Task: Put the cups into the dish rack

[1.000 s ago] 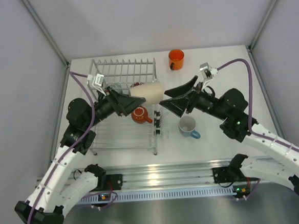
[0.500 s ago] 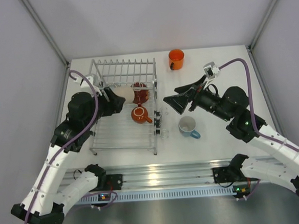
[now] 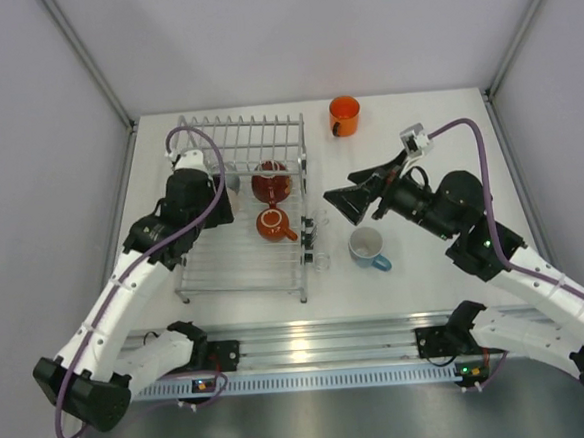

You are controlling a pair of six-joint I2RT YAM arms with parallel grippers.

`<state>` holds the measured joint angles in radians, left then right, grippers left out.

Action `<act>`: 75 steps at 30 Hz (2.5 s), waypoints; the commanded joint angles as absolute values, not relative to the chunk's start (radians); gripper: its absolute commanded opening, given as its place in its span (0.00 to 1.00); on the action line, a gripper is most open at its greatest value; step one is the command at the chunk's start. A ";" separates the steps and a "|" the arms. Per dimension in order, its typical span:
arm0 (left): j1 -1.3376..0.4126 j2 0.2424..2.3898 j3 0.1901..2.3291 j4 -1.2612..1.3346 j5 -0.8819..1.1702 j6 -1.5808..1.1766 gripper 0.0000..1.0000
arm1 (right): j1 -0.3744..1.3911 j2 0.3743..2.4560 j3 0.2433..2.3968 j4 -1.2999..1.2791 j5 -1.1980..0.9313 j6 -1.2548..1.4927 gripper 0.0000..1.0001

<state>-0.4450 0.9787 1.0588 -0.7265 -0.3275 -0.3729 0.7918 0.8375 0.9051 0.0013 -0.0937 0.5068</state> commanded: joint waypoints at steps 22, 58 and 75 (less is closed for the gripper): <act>-0.414 1.178 1.052 -0.733 -0.448 -0.373 0.00 | 0.784 0.753 0.908 -0.049 -0.034 0.433 0.99; -0.342 1.296 1.057 -0.733 -0.371 -0.390 0.59 | 0.773 0.738 0.899 -0.041 -0.043 0.433 0.99; -0.342 1.192 1.094 -0.733 -0.319 -0.387 0.89 | 0.770 0.762 0.876 -0.035 -0.006 0.399 0.99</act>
